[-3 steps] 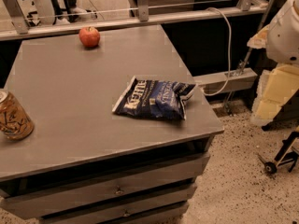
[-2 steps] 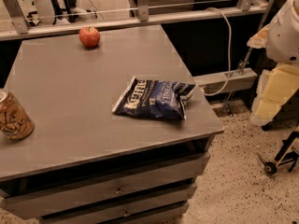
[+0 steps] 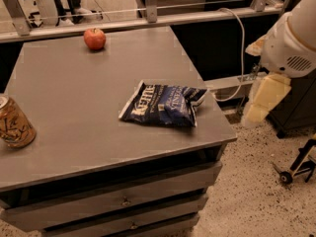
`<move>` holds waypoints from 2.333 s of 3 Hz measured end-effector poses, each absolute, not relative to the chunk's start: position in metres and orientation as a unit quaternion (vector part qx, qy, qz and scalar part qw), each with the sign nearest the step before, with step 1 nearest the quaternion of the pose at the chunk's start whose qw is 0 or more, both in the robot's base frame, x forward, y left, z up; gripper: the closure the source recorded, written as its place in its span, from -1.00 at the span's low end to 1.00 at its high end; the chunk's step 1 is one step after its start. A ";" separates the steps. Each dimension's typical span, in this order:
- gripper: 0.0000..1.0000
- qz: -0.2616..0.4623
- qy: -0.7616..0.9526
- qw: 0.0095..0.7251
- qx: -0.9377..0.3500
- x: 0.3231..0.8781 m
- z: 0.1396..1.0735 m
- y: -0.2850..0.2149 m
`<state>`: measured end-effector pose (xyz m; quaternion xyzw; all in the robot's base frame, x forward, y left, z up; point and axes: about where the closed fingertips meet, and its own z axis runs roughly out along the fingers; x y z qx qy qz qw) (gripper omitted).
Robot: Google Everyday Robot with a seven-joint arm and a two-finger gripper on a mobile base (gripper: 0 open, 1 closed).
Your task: Move blue chip bag near apple
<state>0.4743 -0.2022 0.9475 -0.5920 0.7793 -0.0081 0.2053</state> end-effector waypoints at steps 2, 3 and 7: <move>-1.00 0.073 0.758 0.268 -0.590 0.532 0.904 -0.149; -1.00 0.104 0.756 0.277 -0.584 0.545 0.892 -0.130; 0.41 0.186 0.760 0.303 -0.544 0.573 0.882 -0.081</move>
Offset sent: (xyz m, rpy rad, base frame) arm 0.0804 0.0725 -0.0572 0.2756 -0.0186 0.0786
